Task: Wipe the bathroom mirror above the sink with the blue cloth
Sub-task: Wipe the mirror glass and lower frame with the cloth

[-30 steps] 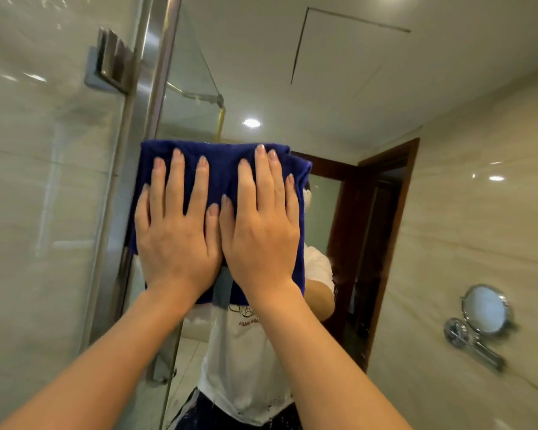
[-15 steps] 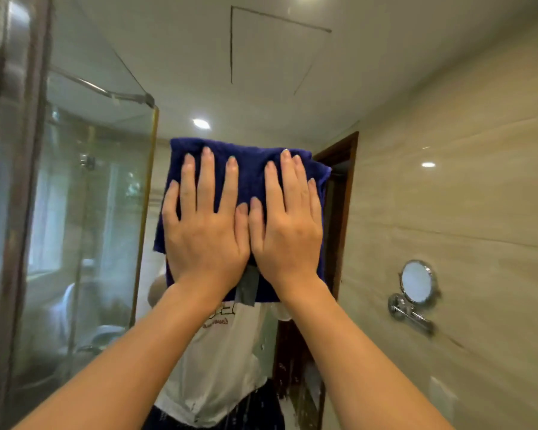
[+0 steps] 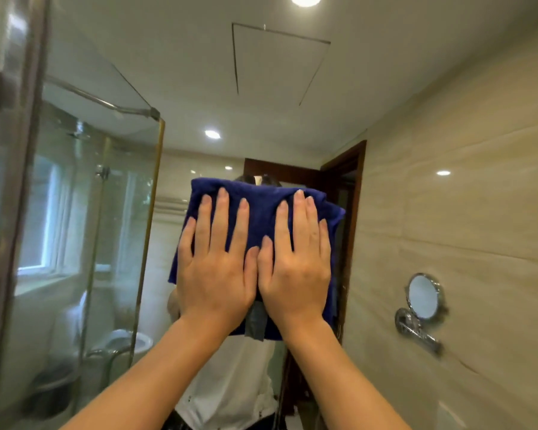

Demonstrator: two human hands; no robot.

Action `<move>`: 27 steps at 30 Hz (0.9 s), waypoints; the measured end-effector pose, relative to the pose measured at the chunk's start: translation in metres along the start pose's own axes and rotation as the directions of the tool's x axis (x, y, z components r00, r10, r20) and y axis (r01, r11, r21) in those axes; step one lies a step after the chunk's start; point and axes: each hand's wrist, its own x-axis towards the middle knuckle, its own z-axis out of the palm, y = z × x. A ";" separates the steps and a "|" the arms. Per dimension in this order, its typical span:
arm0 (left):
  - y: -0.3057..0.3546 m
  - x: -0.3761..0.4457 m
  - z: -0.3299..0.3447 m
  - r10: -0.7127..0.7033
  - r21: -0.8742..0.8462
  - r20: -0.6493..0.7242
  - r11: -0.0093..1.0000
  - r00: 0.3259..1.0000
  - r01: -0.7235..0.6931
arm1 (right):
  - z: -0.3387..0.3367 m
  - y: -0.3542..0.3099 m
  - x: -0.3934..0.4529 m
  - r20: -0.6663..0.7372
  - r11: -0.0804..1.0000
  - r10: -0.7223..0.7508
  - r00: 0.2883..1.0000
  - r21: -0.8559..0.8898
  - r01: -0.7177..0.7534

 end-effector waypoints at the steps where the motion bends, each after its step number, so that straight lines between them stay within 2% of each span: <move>1: 0.000 0.001 0.001 0.006 0.012 -0.003 1.000 1.000 -0.006 | 0.001 0.001 0.002 0.000 1.000 -0.017 1.000 0.001 0.017; 12: -0.003 0.137 -0.003 -0.025 0.041 -0.069 0.999 0.997 0.028 | 0.020 0.015 0.141 -0.102 0.997 -0.076 0.992 -0.011 0.075; 15: -0.007 0.179 -0.007 0.020 0.043 -0.050 0.999 0.999 -0.018 | 0.025 0.016 0.172 -0.146 1.000 -0.009 0.989 -0.002 0.008; 20: -0.005 0.245 -0.020 0.136 0.012 0.019 0.991 0.991 -0.136 | 0.030 0.016 0.204 -0.194 0.983 0.184 0.964 0.024 -0.183; 23: 0.003 0.246 -0.025 0.251 -0.045 0.043 0.968 0.967 -0.249 | 0.025 0.018 0.188 -0.198 0.960 0.277 0.940 0.013 -0.280; 27: 0.013 0.199 -0.017 0.388 -0.075 0.037 0.920 0.921 -0.385 | 0.019 0.019 0.130 -0.223 0.925 0.377 0.899 0.042 -0.377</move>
